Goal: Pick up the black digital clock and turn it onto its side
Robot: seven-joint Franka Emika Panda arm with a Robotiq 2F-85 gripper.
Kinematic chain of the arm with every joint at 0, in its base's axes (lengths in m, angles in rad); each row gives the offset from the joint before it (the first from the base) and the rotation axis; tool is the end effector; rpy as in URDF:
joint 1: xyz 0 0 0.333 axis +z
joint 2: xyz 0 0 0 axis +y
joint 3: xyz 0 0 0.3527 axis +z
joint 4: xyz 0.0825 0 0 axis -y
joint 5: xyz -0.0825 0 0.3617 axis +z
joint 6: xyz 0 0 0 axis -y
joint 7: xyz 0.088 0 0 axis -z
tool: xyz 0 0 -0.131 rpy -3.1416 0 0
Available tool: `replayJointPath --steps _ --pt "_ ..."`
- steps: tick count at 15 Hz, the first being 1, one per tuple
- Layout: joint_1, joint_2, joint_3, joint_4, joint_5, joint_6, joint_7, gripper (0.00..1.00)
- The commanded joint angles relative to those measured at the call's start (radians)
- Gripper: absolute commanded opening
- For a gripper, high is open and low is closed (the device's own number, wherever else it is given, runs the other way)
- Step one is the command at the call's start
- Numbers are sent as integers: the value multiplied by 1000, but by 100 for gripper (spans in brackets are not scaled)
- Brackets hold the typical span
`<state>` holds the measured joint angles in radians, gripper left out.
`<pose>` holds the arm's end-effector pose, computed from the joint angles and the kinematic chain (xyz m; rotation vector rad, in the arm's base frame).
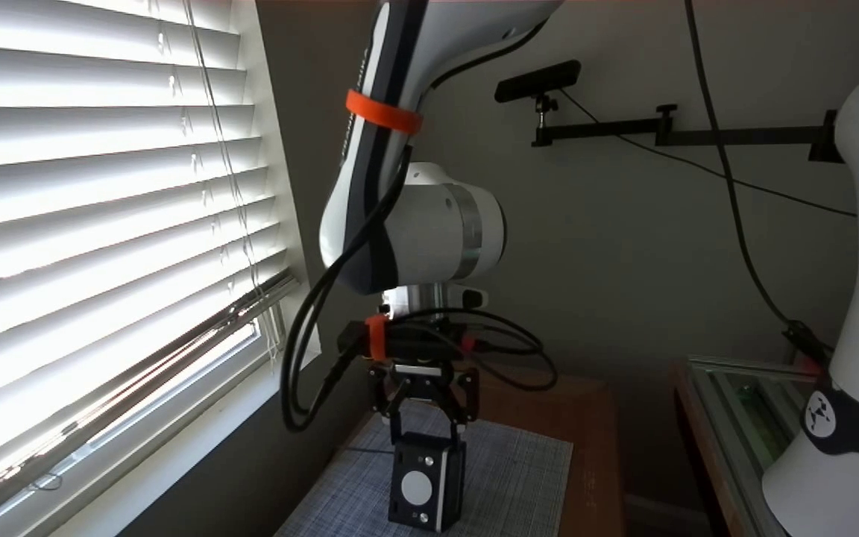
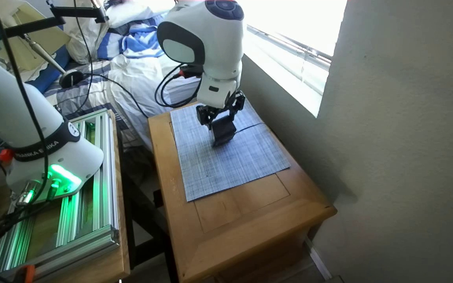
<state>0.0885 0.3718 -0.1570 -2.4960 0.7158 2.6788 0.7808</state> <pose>0.4379 -0.0485 0.1620 -2.1735 2.0547 0.3244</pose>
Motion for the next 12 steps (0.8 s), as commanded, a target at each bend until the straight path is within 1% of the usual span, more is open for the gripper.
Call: replayJointPath --steps 1,7,12 --pt "24 -24 5 -11 -86 32 118 57" --pt "60 -19 12 -11 -199 68 254 57" --pt "116 -9 -10 -16 -337 115 419 57"
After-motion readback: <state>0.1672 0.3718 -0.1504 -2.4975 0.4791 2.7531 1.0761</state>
